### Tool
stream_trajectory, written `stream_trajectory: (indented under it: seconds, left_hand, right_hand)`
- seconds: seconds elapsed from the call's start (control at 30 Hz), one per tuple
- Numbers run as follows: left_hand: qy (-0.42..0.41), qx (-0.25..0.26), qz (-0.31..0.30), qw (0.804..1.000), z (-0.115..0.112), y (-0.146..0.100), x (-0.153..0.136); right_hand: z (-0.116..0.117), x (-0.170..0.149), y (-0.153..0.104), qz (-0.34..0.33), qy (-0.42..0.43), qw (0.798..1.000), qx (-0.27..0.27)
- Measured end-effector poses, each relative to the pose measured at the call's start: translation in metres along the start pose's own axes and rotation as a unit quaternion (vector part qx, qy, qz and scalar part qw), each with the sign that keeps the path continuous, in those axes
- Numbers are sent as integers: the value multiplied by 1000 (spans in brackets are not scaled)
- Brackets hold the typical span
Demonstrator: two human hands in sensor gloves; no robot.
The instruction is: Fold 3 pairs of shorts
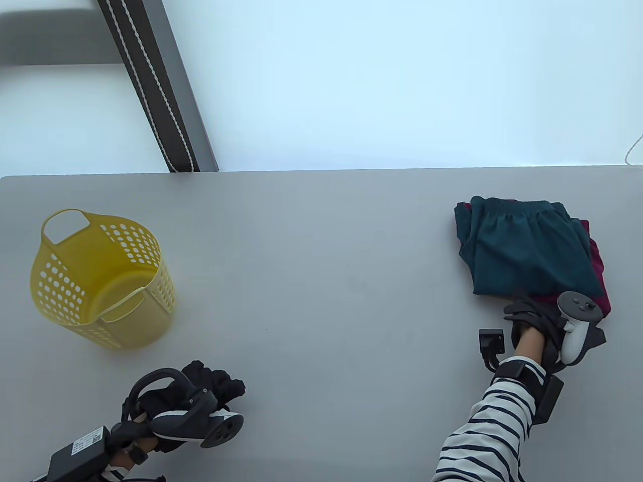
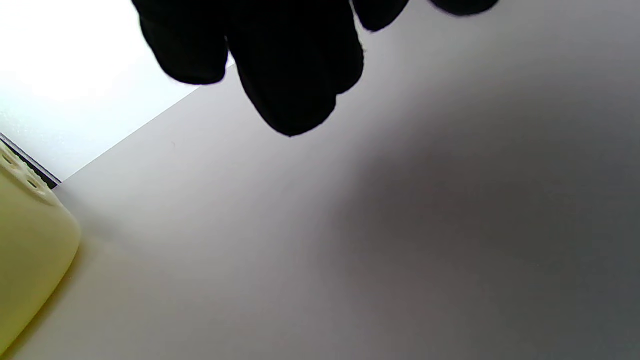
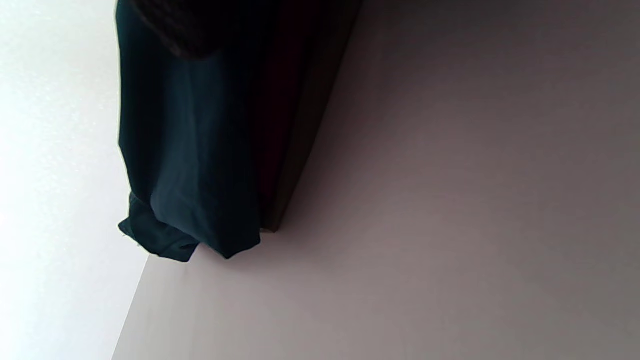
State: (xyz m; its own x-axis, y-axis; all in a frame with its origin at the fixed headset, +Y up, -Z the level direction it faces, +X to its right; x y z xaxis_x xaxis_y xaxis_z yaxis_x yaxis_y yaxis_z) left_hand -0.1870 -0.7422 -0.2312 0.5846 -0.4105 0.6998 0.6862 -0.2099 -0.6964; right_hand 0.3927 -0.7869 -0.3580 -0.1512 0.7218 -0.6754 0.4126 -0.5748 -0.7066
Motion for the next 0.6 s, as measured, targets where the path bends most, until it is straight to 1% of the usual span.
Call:
stream_trajectory:
  seconds: [0.07, 0.13, 0.17, 0.23, 0.27, 0.33, 0.4, 0.47, 0.5, 0.53, 0.57, 0.6]
  left_hand:
    - [3, 0, 4, 1000, 0, 0, -1]
    - [5, 1, 9, 1000, 0, 0, -5]
    - [6, 1, 12, 1000, 1, 0, -6]
    - [13, 8, 24, 1000, 3, 0, -13]
    - [16, 11, 30, 999, 5, -1, -16]
    - [23, 24, 52, 998, 10, -4, -26]
    - [24, 39, 72, 996, 15, -7, -35]
    - [28, 67, 102, 992, 23, -12, -46]
    - [31, 79, 112, 990, 27, -14, -49]
    - [35, 101, 130, 986, 33, -17, -53]
    - [39, 125, 146, 981, 39, -20, -57]
    - [45, 165, 172, 970, 47, -26, -61]
  right_hand:
    - [-1, 7, -4, -9, 23, 999, 21]
    - [-4, 19, -12, -24, 41, 998, 29]
    - [-6, 25, -16, -29, 36, 999, 29]
    - [-11, 44, -30, -53, -1, 998, 23]
    - [-13, 54, -38, -71, -20, 997, 15]
    - [-15, 83, -64, -130, -56, 990, -2]
    - [-9, 105, -90, -191, -88, 978, -1]
    - [1, 126, -127, -266, -146, 952, -27]
    - [7, 133, -145, -304, -181, 934, -49]
    - [14, 139, -164, -341, -220, 911, -76]
    - [27, 141, -189, -389, -271, 872, -119]
    - [37, 140, -204, -421, -301, 844, -142]
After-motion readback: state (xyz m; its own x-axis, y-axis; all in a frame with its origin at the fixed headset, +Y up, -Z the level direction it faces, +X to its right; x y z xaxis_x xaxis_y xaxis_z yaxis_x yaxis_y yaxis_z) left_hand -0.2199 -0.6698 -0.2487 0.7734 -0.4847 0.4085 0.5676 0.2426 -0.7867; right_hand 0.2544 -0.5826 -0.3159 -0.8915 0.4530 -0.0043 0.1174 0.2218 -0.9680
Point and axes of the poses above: the tracker on the back of each hand, its own x axis roughly to the thumb side, its own y axis roughly from the wrist to the fingertips, z = x × y, the point moved 5 cm from there along y, roughly from the wrist to the fingertips, and after that the axes turned 9 degrees about x, right-handed, at the moved point
